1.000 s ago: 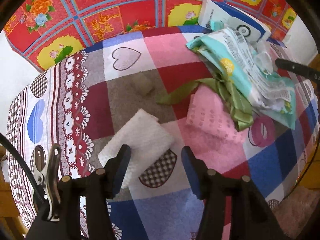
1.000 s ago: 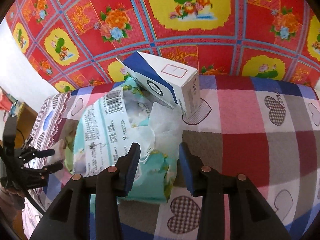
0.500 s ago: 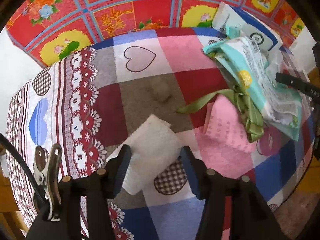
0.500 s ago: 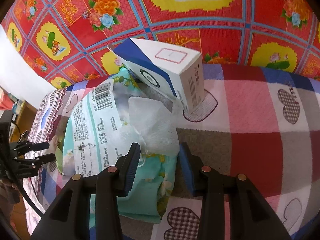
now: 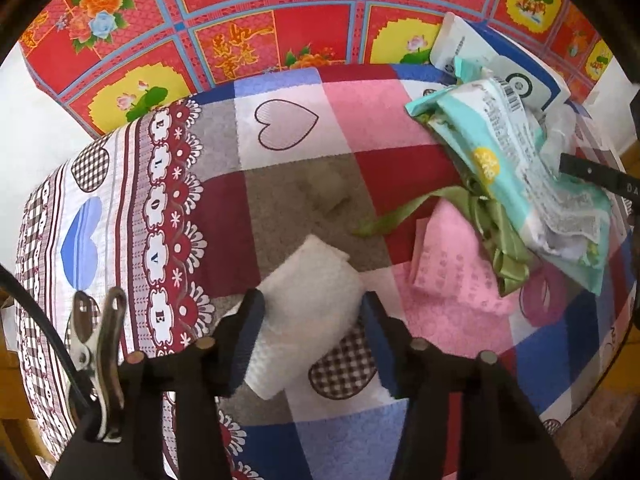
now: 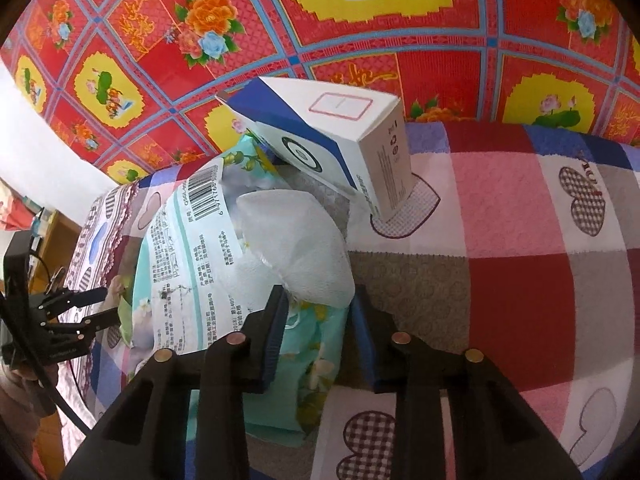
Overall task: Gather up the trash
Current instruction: 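Close the left gripper on the white tissue while the right closes on the mesh bag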
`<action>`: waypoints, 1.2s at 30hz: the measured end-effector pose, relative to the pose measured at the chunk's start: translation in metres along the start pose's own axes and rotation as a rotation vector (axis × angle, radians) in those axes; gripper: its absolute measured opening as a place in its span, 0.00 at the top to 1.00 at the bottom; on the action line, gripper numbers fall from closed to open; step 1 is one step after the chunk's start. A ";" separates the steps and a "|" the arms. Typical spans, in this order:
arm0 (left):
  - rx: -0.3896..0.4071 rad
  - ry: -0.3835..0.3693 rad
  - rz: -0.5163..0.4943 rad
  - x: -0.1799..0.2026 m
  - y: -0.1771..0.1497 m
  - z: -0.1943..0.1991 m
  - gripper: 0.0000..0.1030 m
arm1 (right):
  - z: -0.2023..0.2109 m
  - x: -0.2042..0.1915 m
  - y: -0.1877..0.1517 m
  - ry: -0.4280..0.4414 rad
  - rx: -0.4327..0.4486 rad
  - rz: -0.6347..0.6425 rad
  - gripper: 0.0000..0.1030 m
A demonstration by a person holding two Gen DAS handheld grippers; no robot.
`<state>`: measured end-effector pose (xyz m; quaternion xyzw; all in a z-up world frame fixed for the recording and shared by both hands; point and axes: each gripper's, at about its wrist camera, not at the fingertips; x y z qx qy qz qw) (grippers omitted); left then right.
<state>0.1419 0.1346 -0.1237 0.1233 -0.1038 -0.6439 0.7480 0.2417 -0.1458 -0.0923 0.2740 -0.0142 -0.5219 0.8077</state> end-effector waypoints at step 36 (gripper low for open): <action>0.153 -0.152 0.220 0.008 -0.043 0.117 0.81 | 0.091 -0.033 -0.058 -0.041 0.168 -0.033 0.87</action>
Point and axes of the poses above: each gripper's, at about its wrist camera, not at the fingertips, and z roughly against the way its jaws point, x to its right, y to its top, and after that the axes turned 4 degrees about z, right-handed
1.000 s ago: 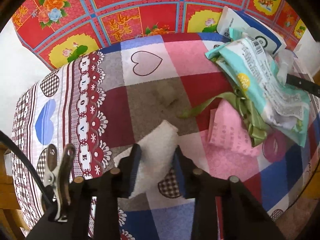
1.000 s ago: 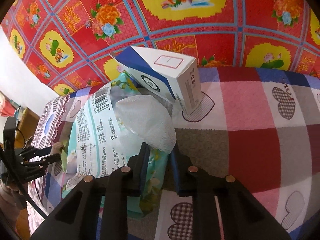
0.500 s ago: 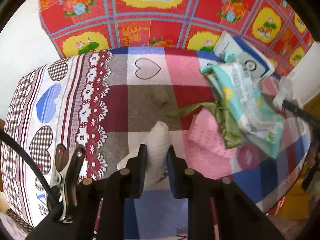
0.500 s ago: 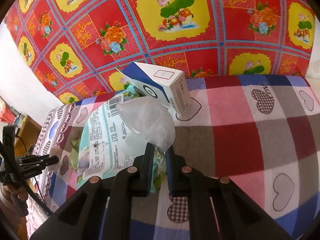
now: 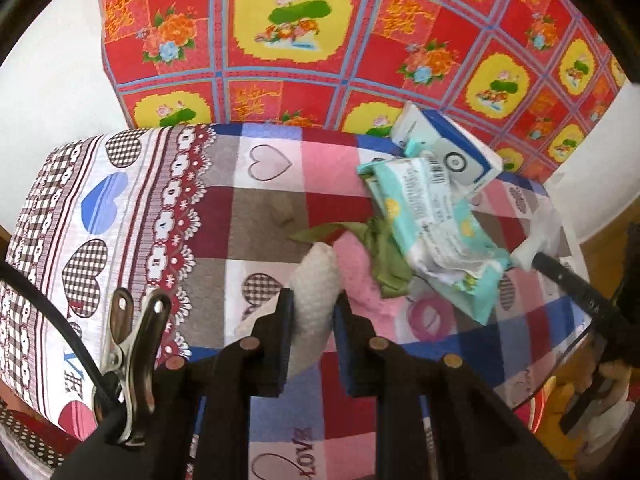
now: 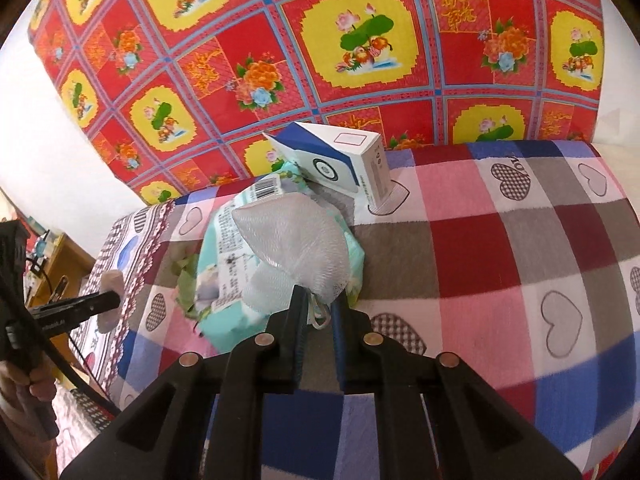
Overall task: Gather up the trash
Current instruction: 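Close the left gripper on the white tissue while the right closes on the mesh bag, then carry the white tissue and the white mesh bag over the red bucket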
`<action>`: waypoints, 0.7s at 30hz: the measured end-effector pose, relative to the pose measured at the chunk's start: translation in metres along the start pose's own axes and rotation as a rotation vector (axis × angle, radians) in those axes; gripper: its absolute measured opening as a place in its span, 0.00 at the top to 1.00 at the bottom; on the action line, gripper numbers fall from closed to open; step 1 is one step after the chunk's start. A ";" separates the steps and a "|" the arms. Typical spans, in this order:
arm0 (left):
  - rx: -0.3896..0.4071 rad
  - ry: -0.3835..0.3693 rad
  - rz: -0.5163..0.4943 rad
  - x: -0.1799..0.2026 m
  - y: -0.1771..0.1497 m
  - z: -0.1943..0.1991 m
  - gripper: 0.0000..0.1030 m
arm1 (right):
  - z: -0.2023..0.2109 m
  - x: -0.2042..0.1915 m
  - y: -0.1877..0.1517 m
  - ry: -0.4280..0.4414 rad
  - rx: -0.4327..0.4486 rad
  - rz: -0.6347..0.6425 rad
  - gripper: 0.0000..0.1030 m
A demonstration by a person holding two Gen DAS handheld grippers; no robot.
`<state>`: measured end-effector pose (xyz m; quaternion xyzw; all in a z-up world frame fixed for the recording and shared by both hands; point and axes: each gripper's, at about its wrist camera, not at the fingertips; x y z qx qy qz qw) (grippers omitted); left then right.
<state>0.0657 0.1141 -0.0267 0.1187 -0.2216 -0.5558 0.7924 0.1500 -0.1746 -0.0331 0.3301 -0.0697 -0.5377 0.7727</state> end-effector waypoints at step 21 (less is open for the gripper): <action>-0.023 -0.167 -0.173 0.080 -0.035 0.021 0.81 | 0.079 0.002 -0.069 -0.090 0.087 -0.138 0.87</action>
Point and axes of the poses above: each gripper's, at about its wrist camera, not at the fingertips, and z roughly against the way its jaws point, x to its right, y to its top, and after that the axes turned 4 degrees about z, right-handed
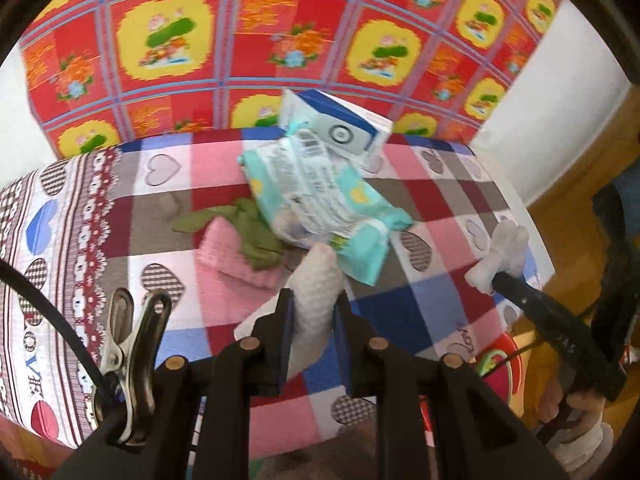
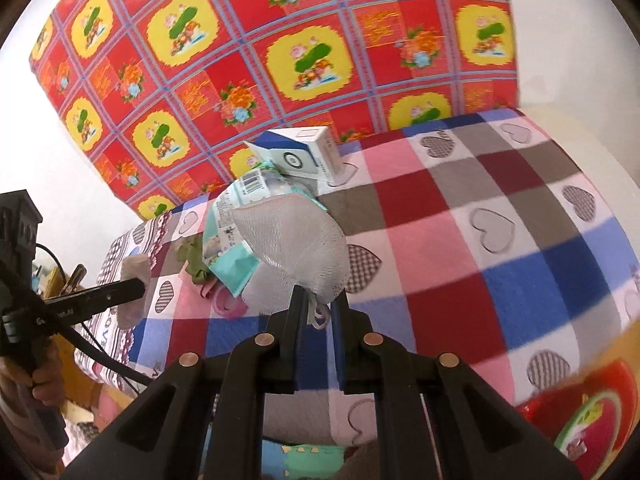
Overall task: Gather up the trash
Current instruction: 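Carry the white tissue and the white mesh bag over the red bucket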
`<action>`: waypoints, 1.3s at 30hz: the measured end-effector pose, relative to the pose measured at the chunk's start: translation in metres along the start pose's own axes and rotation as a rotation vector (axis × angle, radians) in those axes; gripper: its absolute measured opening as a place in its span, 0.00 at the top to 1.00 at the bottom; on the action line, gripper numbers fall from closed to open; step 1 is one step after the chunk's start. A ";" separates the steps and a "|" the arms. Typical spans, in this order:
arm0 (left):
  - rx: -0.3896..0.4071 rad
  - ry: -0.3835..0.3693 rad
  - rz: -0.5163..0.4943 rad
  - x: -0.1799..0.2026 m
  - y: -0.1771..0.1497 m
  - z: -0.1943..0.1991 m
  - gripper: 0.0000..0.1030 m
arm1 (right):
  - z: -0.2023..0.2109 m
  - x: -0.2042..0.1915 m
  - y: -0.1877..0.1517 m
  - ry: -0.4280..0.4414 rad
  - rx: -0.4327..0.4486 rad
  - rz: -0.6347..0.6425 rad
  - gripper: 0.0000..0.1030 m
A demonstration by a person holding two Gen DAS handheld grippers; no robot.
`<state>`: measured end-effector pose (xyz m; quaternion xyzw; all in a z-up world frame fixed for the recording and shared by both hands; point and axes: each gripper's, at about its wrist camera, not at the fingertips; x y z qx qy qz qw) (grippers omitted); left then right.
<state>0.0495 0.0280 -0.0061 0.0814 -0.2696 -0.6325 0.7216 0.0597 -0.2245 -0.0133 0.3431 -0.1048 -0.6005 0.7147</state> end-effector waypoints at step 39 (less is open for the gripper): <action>-0.156 -0.327 -0.476 0.252 -0.066 -0.045 0.81 | 0.141 0.142 -0.112 -0.283 0.099 -0.385 0.87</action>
Point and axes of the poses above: each gripper's, at about its wrist camera, not at the fingertips, and z roughly against the way its jaws point, x to its right, y to its top, and after that the axes turned 4 degrees about z, right-handed
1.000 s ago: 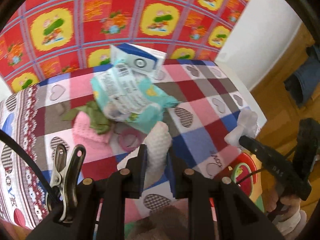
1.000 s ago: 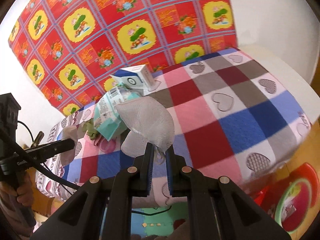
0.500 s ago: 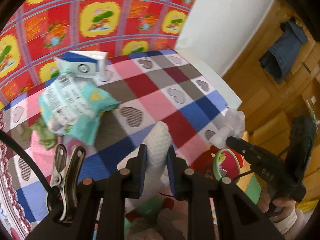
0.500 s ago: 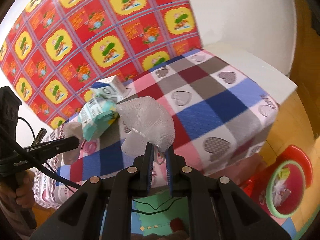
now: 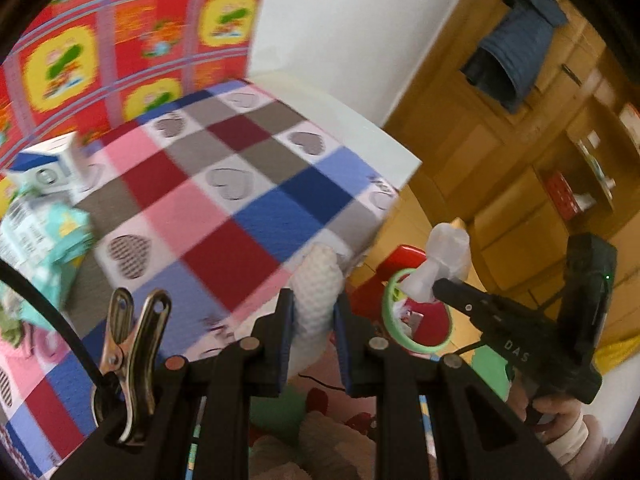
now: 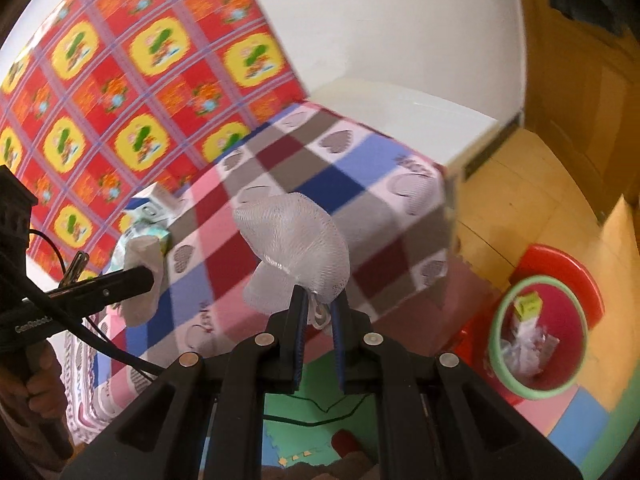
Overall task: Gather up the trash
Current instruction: 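Carry the white tissue and the white mesh bag over the red bucket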
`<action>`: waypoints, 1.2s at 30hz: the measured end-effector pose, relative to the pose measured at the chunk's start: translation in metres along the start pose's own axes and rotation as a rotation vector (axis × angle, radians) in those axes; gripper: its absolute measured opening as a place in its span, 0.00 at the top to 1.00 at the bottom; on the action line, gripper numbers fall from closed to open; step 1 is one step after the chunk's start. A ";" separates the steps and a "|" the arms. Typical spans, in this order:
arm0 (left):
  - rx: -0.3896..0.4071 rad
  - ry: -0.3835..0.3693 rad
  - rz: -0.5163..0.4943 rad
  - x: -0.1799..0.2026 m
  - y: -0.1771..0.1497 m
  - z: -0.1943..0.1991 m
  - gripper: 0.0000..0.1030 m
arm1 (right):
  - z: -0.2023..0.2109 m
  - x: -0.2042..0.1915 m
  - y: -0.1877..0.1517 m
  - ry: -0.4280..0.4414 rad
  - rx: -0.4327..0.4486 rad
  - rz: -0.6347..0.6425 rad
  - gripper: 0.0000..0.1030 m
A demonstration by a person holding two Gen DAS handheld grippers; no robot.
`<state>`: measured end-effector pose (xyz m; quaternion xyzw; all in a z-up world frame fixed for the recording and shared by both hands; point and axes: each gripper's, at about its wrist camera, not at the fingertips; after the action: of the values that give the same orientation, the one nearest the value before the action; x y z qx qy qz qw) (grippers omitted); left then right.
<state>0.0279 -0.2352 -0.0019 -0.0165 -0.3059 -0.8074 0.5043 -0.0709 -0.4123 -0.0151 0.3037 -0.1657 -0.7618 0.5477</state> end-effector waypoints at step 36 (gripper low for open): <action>-0.324 -0.240 -0.368 0.253 -0.032 -0.244 0.81 | 0.014 0.268 -0.086 -0.315 -0.092 -0.336 0.87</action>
<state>-0.0539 -0.5538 -0.1307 -0.1366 -0.2282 -0.9161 0.3002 -0.2012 -0.6342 -0.1298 0.1792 -0.1613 -0.8870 0.3938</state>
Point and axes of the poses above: each gripper's, at about its wrist camera, not at the fingertips, and z roughly against the way its jaws point, x to its right, y to its top, and after that the axes turned 4 degrees about z, right-handed
